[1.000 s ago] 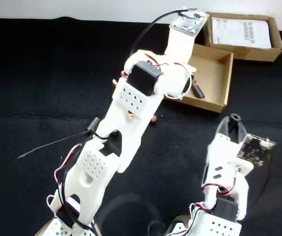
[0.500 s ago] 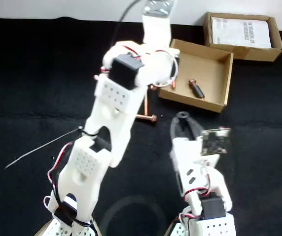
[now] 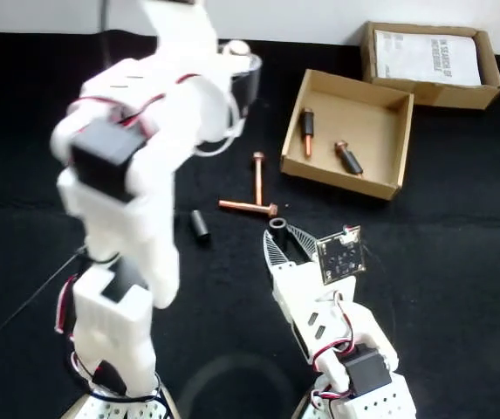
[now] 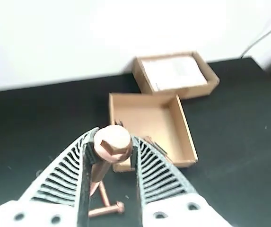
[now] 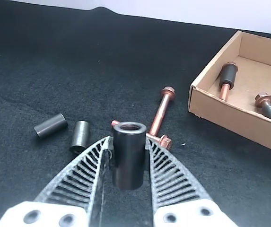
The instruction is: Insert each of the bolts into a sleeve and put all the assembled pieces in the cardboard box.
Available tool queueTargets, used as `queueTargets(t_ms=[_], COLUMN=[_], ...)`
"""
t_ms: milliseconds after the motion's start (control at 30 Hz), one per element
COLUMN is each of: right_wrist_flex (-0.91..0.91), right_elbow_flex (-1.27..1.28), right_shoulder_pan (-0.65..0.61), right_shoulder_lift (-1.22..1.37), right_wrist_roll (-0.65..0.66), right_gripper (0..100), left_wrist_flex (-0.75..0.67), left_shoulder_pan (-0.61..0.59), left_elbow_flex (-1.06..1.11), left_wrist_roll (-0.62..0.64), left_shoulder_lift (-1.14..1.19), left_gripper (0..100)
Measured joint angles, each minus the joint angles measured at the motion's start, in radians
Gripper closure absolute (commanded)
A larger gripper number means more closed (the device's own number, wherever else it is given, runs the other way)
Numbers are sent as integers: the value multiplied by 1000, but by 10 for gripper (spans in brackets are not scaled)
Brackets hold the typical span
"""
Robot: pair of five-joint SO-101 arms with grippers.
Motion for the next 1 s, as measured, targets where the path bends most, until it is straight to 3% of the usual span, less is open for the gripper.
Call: queueTargets(t_ms=[267, 600, 1000], right_wrist_flex=[0, 0, -241], right_elbow_flex=[0, 0, 0], right_shoulder_pan=[-5, -18, -68], right_shoulder_lift=[0, 0, 0], right_wrist_roll=[0, 0, 0], right_gripper=[991, 991, 991], left_wrist_flex=[3, -3, -64], left_shoulder_pan=[-31, -8, -3], left_elbow_flex=[89, 773, 1097], left_wrist_roll=[-14, -14, -11], left_shoulder_lift=[-239, -772, -859], left_gripper=[992, 992, 992])
